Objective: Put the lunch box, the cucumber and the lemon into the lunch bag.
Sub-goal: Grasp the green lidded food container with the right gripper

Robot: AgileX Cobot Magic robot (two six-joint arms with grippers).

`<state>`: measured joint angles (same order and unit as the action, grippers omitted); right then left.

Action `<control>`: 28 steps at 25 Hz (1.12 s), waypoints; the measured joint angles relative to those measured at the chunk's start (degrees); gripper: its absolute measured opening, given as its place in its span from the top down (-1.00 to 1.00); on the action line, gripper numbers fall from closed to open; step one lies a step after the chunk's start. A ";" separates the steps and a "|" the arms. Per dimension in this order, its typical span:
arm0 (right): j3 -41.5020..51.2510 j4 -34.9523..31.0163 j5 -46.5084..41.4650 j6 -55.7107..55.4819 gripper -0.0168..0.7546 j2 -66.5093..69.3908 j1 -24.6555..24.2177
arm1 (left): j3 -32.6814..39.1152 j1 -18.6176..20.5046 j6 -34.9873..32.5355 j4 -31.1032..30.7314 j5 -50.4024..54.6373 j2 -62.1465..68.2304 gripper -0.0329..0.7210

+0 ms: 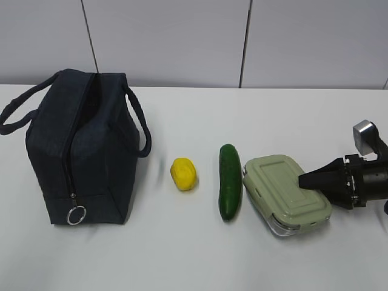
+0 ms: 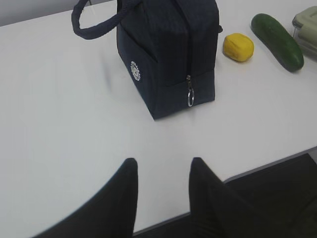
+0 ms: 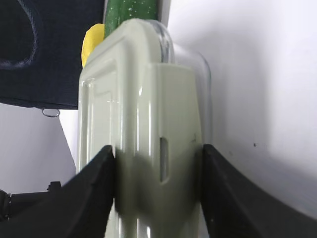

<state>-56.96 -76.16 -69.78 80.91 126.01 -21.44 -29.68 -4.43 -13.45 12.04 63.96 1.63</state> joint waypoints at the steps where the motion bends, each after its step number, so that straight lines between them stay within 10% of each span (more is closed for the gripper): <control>1: 0.00 0.00 -0.03 0.00 -0.07 0.00 0.00 | -0.09 0.00 0.00 0.00 0.00 0.93 0.28; 28: 0.00 -0.22 -0.13 -0.21 -0.07 0.00 0.00 | -16.95 0.00 0.12 7.96 -5.17 51.09 0.28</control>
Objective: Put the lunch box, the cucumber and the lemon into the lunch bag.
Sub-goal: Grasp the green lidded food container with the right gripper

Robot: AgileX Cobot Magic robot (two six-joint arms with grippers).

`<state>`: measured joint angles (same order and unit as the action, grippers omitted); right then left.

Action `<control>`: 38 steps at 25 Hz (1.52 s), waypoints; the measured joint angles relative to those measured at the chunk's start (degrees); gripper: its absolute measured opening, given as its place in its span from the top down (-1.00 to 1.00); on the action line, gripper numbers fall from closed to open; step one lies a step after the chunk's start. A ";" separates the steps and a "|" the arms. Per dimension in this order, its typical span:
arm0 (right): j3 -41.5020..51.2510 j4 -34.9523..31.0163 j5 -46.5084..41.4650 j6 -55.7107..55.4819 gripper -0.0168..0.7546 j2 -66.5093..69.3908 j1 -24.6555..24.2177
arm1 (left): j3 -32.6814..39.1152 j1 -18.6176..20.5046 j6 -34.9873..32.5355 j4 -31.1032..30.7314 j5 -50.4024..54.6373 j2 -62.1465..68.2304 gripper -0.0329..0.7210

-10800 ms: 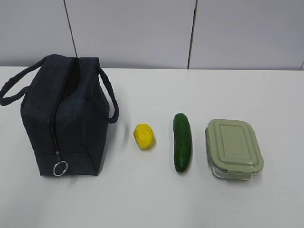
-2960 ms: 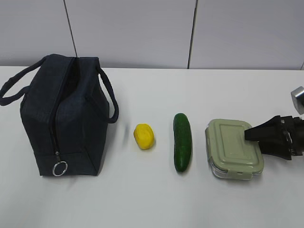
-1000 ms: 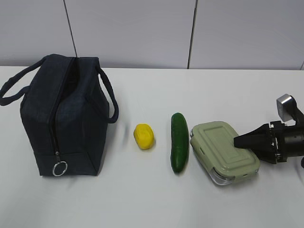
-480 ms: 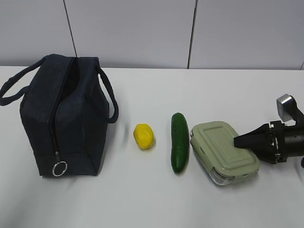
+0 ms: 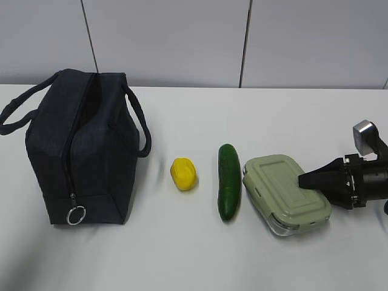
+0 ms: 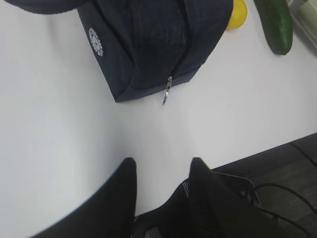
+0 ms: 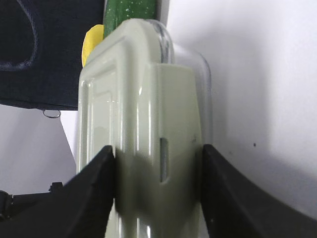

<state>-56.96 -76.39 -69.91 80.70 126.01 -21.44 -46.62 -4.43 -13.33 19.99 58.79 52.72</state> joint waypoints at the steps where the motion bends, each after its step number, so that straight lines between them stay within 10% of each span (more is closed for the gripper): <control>1: 0.00 0.00 0.00 -0.10 -0.07 0.00 0.00 | -0.35 0.00 0.00 0.00 0.00 1.79 0.28; 22: 0.00 -0.12 0.00 -0.95 -0.06 0.00 0.00 | -31.53 0.00 -1.23 -0.50 3.73 36.50 0.00; 38: 0.00 -0.12 -0.12 -0.95 -0.06 0.00 0.00 | -33.44 -0.13 -1.67 -1.33 4.36 45.72 -0.10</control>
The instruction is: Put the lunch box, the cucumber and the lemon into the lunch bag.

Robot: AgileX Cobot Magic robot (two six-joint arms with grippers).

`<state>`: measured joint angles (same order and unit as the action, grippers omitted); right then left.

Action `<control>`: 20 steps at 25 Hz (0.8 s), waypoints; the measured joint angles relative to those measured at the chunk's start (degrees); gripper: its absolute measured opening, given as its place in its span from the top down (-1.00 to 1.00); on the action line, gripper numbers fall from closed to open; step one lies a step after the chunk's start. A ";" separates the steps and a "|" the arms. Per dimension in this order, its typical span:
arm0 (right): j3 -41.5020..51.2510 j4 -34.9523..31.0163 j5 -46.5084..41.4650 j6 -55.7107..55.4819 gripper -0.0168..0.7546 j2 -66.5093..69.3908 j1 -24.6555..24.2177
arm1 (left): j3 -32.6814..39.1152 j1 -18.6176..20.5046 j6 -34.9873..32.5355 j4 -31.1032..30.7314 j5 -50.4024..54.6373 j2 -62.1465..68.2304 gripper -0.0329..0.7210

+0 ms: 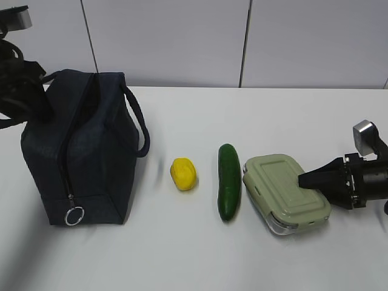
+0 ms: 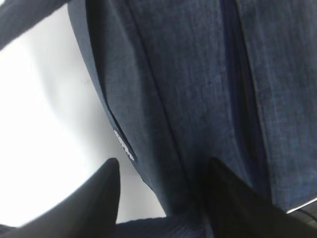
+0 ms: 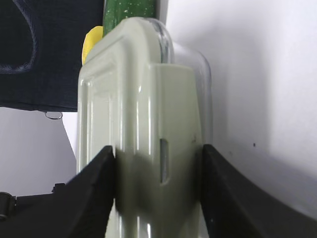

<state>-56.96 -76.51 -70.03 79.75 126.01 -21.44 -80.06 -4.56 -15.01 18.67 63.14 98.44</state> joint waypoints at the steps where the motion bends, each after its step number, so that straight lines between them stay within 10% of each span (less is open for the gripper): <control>1: 0.00 0.00 0.00 0.00 -0.06 0.00 0.00 | 0.00 0.00 0.00 -0.04 0.00 0.12 -0.10; 7: 0.00 0.00 0.00 -0.46 -0.06 0.00 0.00 | 0.00 0.00 0.00 -0.83 0.03 0.21 0.08; 13: 0.00 0.00 0.00 -1.05 -0.06 0.00 0.00 | 0.00 0.00 -0.24 -2.83 0.25 0.21 0.82; 20: 0.00 0.00 0.00 -2.38 -0.06 0.00 0.23 | 0.00 0.00 -0.59 -3.54 0.25 0.21 0.90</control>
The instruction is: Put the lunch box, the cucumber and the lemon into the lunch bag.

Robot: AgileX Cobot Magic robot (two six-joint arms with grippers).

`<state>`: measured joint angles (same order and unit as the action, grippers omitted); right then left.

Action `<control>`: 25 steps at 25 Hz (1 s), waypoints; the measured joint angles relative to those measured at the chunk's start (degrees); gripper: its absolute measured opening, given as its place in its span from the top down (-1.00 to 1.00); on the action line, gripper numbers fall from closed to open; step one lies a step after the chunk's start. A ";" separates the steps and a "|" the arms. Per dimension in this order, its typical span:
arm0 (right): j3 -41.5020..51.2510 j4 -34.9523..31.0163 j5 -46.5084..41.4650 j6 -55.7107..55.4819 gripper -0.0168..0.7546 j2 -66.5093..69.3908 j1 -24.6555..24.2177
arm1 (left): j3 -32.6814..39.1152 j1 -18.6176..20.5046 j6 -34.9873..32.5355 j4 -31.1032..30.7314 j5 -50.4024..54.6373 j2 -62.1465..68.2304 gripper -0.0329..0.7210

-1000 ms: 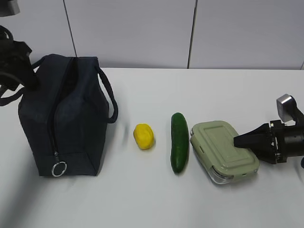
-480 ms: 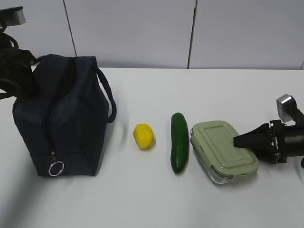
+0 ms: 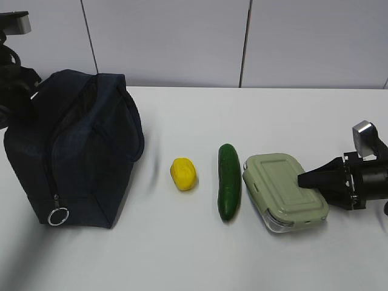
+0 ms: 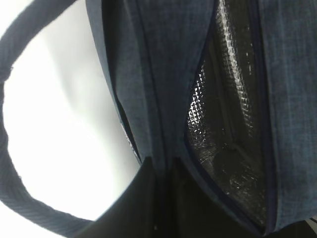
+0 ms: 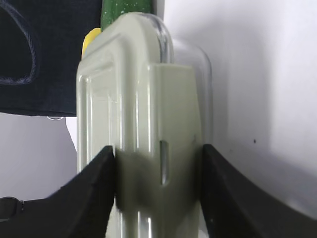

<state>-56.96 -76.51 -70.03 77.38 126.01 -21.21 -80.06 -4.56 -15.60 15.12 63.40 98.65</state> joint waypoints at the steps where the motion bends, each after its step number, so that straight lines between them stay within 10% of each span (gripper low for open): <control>1: 0.00 0.00 0.00 -0.31 -0.06 0.00 -0.01 | 0.00 0.00 -0.04 0.00 0.00 0.00 0.90; 25: 0.00 0.09 4.44 -6.06 -0.06 -3.54 1.97 | -3.40 -2.25 -0.16 -3.37 3.06 0.00 0.90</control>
<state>-56.96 -76.42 -65.60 71.31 122.46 -19.24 -83.46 -6.81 -15.76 11.75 66.46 98.65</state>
